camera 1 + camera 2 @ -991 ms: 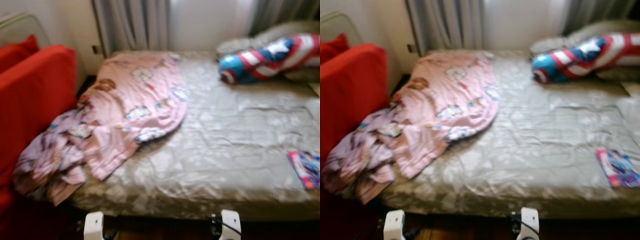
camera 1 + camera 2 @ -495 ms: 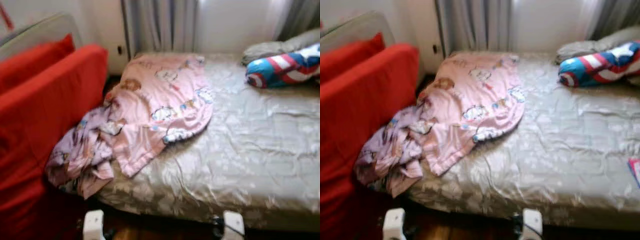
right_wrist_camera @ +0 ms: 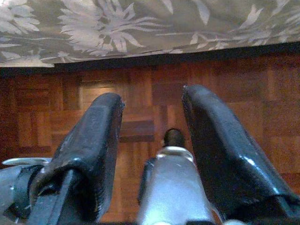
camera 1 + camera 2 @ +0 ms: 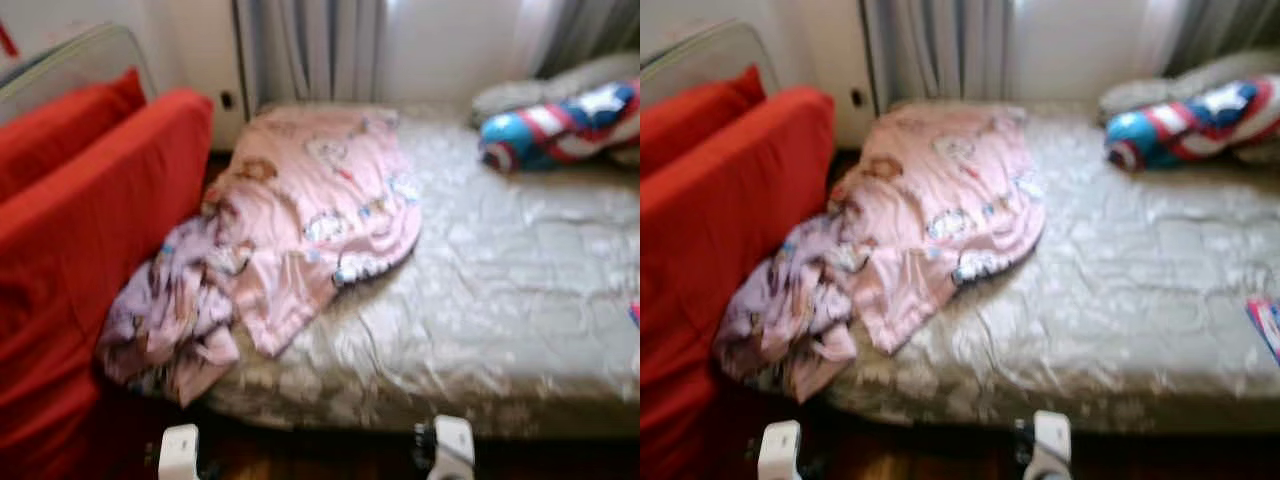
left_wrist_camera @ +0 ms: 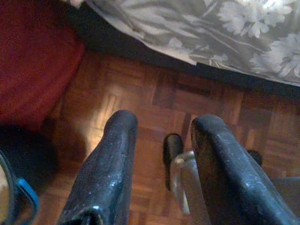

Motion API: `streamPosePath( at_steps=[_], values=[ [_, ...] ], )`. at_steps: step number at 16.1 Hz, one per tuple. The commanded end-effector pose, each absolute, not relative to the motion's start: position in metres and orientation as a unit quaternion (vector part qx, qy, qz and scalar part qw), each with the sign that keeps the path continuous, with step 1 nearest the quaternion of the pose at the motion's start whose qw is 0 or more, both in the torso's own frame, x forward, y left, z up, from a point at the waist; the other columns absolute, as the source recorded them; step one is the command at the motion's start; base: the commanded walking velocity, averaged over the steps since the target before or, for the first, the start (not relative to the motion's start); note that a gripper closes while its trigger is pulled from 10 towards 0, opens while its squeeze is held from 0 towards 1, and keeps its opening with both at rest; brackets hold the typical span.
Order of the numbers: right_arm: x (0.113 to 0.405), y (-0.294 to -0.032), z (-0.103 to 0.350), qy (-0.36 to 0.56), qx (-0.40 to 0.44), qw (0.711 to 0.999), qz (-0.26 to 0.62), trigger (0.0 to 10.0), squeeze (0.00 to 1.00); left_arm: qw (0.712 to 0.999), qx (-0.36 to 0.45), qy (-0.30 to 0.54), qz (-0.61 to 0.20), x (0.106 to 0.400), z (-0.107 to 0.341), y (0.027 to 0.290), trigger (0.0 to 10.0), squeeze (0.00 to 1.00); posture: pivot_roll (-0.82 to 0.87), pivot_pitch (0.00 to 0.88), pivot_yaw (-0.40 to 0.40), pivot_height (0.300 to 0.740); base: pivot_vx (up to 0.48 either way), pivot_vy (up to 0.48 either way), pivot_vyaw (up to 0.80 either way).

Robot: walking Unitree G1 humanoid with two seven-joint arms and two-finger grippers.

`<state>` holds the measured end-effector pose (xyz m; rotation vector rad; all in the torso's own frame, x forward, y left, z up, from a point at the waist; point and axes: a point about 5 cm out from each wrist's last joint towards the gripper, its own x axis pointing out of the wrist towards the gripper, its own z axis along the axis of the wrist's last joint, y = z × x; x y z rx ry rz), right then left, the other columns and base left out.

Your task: Clean up the room

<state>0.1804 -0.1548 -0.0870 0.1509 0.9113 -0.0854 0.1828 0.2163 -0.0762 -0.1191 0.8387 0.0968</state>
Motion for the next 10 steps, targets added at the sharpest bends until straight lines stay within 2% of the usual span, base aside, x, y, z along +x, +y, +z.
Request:
streamPosePath(
  at_steps=[1,10],
  values=[
    [0.1759,-0.1621,-0.0889,0.446,0.071,0.891,-0.052,10.0,0.0,0.907,-0.06,0.415,0.048,0.1798,-0.0784,0.2143,10.0,0.0,0.02,0.024,0.025,0.74,0.0,0.262,0.0],
    [0.1745,-0.1626,-0.0894,0.447,0.068,0.891,-0.049,10.0,0.0,0.907,-0.06,0.415,0.048,0.1801,-0.0783,0.2144,10.0,0.0,0.03,0.01,0.026,0.74,0.0,0.087,0.0]
  ],
)
